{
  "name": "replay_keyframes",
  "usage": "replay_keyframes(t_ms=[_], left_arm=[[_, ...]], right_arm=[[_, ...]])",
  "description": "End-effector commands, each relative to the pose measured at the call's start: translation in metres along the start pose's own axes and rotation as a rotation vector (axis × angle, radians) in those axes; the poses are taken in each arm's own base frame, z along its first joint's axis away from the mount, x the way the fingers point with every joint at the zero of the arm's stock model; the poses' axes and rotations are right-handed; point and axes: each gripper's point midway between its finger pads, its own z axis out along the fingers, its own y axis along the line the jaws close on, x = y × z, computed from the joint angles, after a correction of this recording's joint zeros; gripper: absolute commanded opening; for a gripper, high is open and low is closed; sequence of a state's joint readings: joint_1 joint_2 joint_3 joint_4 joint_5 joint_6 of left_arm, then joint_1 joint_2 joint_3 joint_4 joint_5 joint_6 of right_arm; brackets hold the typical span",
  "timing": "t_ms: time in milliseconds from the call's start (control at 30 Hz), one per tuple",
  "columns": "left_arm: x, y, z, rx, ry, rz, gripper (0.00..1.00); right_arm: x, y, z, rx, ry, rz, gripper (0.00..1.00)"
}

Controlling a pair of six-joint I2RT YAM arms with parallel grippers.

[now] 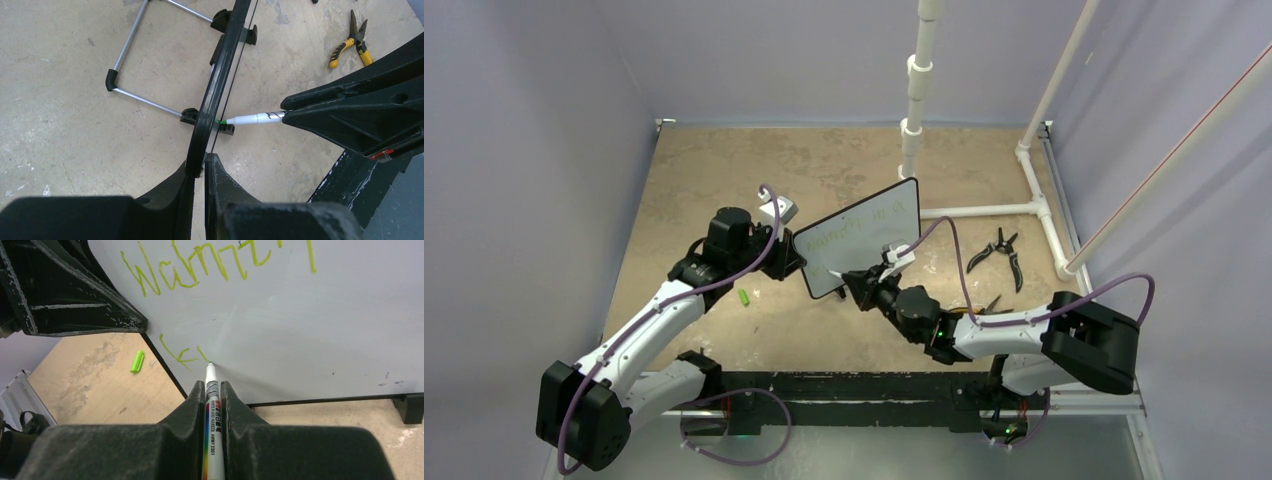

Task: Write a sentence on the whiteboard

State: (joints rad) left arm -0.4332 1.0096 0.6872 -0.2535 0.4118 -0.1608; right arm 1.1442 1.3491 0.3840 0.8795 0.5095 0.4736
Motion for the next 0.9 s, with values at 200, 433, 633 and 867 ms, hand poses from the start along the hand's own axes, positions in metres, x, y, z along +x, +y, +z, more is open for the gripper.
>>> replay_keyframes(t_ms=[200, 433, 633, 867], left_arm=[[-0.021, -0.003, -0.006, 0.001, -0.061, 0.041, 0.0], [-0.02, -0.003, -0.005, 0.002, -0.057, 0.04, 0.0], [-0.019, -0.004, -0.005, 0.006, -0.055, 0.038, 0.0], [-0.019, -0.004, -0.005, 0.006, -0.055, 0.039, 0.0]], right_arm=[[-0.041, 0.011, -0.007, -0.062, -0.141, 0.003, 0.0], [-0.051, 0.019, 0.001, -0.059, -0.163, -0.002, 0.0], [-0.048, 0.021, 0.005, -0.064, -0.156, -0.007, 0.0], [-0.043, 0.022, 0.009, -0.065, -0.145, -0.013, 0.0]])
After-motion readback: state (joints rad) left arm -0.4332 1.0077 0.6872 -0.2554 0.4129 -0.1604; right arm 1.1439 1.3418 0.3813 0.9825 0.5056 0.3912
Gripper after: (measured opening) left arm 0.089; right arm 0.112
